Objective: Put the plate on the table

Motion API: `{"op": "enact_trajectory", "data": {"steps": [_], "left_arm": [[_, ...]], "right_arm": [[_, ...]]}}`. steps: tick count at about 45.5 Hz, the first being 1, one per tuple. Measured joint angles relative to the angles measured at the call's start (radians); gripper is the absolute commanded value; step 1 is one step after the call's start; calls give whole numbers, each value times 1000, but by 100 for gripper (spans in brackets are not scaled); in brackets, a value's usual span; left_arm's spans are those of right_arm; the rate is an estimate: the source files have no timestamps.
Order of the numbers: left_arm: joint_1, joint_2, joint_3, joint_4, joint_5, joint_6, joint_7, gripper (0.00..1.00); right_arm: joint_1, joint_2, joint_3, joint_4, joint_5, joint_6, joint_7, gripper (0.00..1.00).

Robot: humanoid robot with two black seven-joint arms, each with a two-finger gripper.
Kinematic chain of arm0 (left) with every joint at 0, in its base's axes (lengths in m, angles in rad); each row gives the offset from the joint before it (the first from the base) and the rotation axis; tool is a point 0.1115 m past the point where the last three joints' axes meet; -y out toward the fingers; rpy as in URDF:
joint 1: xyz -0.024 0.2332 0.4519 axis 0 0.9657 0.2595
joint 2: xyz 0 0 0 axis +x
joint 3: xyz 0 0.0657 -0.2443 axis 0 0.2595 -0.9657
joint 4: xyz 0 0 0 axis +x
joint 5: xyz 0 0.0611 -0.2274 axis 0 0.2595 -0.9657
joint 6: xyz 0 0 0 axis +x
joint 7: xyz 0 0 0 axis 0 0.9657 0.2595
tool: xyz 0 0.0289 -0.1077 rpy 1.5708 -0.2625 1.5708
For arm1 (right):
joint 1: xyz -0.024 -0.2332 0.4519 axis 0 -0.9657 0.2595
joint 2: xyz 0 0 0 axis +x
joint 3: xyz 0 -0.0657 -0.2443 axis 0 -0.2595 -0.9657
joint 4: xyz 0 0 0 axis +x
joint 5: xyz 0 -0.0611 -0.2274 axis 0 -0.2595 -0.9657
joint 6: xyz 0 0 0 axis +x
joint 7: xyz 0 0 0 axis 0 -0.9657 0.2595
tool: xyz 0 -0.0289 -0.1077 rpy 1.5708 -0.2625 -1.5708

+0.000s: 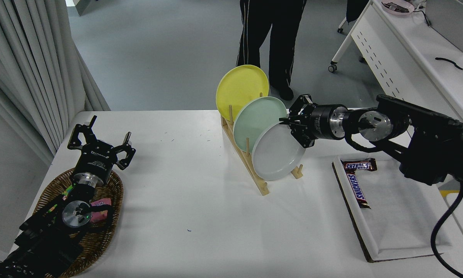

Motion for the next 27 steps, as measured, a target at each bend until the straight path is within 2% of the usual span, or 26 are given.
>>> {"op": "enact_trajectory", "data": {"steps": [11,27], "left_arm": [[0,0,0,0,0,0,0,100],[0,0,0,0,0,0,0,100]], "right_arm": [[81,-58,38,82,120,-23,-22,0],[224,-111,90,178,325,-137,-38,0]]}}
